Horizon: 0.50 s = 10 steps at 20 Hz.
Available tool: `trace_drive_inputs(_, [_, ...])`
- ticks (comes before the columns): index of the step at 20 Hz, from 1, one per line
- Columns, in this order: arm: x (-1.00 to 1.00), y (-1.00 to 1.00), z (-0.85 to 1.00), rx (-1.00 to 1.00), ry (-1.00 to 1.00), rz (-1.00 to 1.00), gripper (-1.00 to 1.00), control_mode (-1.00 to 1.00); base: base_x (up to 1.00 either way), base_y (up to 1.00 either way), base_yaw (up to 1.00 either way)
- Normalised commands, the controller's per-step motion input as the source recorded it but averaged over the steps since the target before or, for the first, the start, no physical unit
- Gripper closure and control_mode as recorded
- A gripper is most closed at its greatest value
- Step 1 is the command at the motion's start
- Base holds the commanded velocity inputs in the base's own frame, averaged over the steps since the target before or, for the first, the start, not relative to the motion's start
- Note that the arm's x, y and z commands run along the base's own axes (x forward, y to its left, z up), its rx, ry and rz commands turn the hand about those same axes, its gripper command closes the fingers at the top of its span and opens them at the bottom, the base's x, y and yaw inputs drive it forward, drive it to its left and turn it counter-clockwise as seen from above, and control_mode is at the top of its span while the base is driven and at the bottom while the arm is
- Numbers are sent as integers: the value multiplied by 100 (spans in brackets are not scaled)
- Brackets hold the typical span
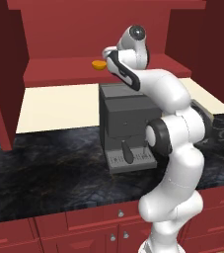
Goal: Pick the oranges from the cabinet and place them in one bowl. Pick the banana from the sink and place it in the other bowl.
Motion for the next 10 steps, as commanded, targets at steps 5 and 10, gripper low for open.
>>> trace_drive_inputs(5, [31, 7, -9, 0, 1, 0, -100, -100, 0, 0, 0])
trace_drive_inputs(10, [29, 11, -20, 0, 0, 0, 100, -100, 0, 0, 0])
